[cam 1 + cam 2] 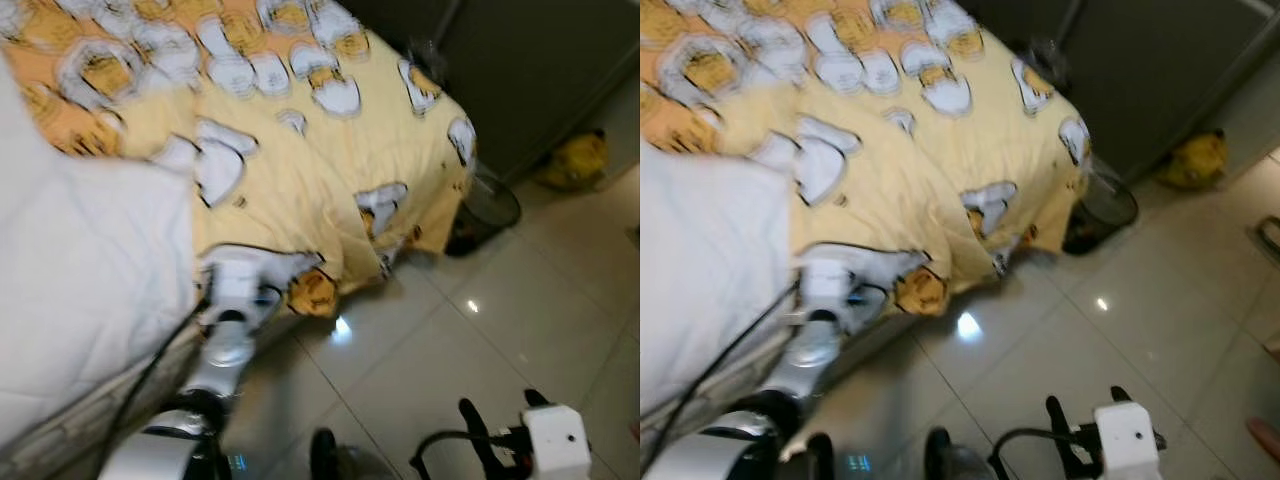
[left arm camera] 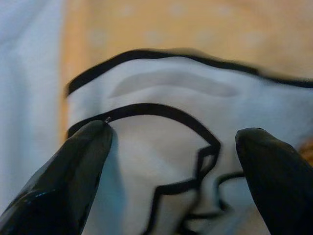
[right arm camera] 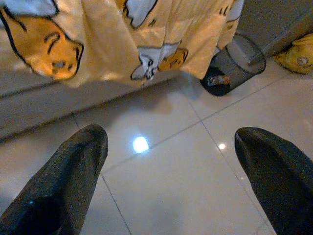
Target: Clean up the room
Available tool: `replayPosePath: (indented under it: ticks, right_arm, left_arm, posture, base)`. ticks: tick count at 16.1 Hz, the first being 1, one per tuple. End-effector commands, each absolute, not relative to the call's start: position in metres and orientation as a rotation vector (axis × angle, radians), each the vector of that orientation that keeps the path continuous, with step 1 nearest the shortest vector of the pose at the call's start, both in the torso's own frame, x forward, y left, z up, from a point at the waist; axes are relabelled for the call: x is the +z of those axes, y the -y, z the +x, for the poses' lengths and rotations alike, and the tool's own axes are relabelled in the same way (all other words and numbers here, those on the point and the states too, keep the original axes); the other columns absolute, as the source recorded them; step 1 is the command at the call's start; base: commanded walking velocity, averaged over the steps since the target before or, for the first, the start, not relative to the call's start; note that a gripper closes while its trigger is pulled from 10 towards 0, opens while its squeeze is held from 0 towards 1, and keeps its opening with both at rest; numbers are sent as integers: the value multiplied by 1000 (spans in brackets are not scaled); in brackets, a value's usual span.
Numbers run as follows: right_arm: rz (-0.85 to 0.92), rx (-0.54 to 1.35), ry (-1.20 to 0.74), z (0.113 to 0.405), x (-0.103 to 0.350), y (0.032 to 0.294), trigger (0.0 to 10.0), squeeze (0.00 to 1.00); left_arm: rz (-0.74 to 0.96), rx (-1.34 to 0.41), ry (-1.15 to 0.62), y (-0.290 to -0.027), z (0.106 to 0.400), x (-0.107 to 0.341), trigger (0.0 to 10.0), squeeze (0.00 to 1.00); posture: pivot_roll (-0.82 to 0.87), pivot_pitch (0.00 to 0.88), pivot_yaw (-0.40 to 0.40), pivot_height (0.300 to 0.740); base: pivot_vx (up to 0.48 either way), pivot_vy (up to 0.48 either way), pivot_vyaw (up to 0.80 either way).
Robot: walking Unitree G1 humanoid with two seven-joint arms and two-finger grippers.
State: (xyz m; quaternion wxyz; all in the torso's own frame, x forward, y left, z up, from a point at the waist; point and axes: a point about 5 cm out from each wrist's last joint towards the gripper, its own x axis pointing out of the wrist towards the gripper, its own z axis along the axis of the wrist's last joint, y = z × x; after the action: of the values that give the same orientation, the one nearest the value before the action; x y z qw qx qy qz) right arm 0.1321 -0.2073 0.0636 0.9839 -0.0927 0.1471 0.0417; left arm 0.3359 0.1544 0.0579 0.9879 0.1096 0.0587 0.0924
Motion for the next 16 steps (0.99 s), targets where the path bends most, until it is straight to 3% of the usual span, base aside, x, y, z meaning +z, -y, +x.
replayPosePath:
  ticks: [1, 6, 12, 16]
  right_arm:
    - [-201, 77, -311, 128, 66, 214, 10000, 0]
    - [-218, 124, -336, 123, 67, 205, 10000, 0]
    - [-226, 142, -378, 112, 60, 202, 10000, 0]
    - [-232, 157, -368, 121, 57, 200, 10000, 0]
  left_arm:
    - [224, 200, -87, -148, 334, 59, 10000, 0]
    - [226, 301, 7, -157, 328, 64, 10000, 0]
    - [152, 194, 170, -138, 296, 70, 10000, 0]
    - [178, 262, 80, -147, 310, 62, 10000, 0]
  posture:
    - [-203, 399, -223, 740]
    - [-190, 391, -218, 740]
    - [-160, 376, -195, 740]
    - [-138, 357, -198, 740]
  base:
    - [0, 0, 0]
    - [0, 0, 0]
    - [0, 0, 0]
    - [0, 0, 0]
